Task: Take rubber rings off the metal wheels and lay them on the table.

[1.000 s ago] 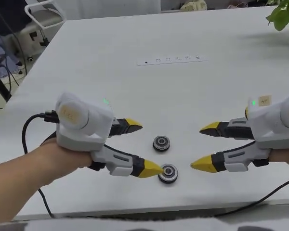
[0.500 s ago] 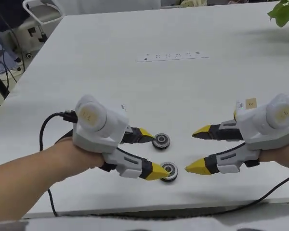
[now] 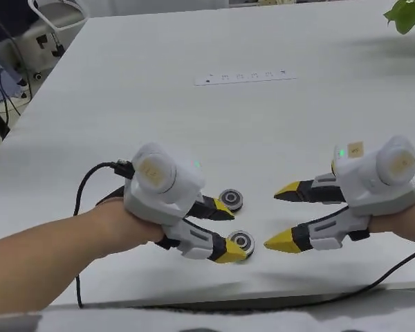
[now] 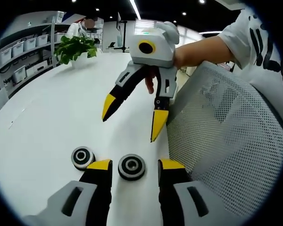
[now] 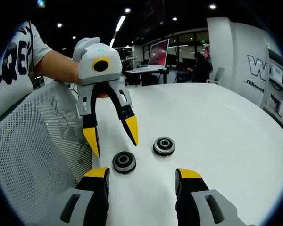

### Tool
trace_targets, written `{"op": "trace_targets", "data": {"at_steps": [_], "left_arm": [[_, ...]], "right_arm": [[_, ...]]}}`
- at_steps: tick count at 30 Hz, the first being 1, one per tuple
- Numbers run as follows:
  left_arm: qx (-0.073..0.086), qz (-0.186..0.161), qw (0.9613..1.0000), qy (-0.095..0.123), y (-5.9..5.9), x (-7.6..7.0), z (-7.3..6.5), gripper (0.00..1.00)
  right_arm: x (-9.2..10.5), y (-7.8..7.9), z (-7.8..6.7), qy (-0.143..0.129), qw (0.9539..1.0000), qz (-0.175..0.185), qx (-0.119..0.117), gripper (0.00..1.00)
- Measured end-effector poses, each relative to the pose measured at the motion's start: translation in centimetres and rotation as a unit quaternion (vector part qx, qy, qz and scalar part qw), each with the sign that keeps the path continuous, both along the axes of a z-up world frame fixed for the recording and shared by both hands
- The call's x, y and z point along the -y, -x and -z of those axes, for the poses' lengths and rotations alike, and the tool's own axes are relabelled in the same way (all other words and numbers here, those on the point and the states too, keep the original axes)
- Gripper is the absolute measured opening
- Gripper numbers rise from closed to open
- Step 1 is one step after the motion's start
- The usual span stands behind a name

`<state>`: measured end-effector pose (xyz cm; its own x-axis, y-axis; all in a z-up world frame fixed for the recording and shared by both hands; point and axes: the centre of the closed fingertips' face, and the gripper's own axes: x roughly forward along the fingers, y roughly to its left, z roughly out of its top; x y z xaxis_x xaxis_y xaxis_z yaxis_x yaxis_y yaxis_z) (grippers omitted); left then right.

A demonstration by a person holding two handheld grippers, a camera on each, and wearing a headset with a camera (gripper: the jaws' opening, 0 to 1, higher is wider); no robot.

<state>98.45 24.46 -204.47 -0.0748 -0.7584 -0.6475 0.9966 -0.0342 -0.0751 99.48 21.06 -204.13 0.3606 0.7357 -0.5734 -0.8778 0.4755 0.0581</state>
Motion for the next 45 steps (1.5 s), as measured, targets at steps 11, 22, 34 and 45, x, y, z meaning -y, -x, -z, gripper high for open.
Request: {"op": "trace_targets", "data": {"at_steps": [11,22,34,45], "left_arm": [[-0.007,0.011,0.9997,-0.021,0.7,0.2,1.4,0.26],[0.001,0.005,0.9998,-0.017,0.6,0.3,1.6,0.19],[0.000,-0.020,0.9998,-0.004,-0.1,0.3,1.6,0.12],[0.037,-0.003,0.9993,-0.003,-0.2,0.3,1.7,0.08]], "right_arm": [[0.0,0.1,0.1,-0.001,1.0000,0.002,-0.004,0.55],[0.0,0.2,0.5,0.002,1.0000,0.001,-0.009,0.54],[-0.1,0.2,0.6,0.006,0.9999,-0.004,-0.011,0.54],[-0.1,0.3,0.9,0.013,0.9998,-0.009,-0.016,0.52]]}}
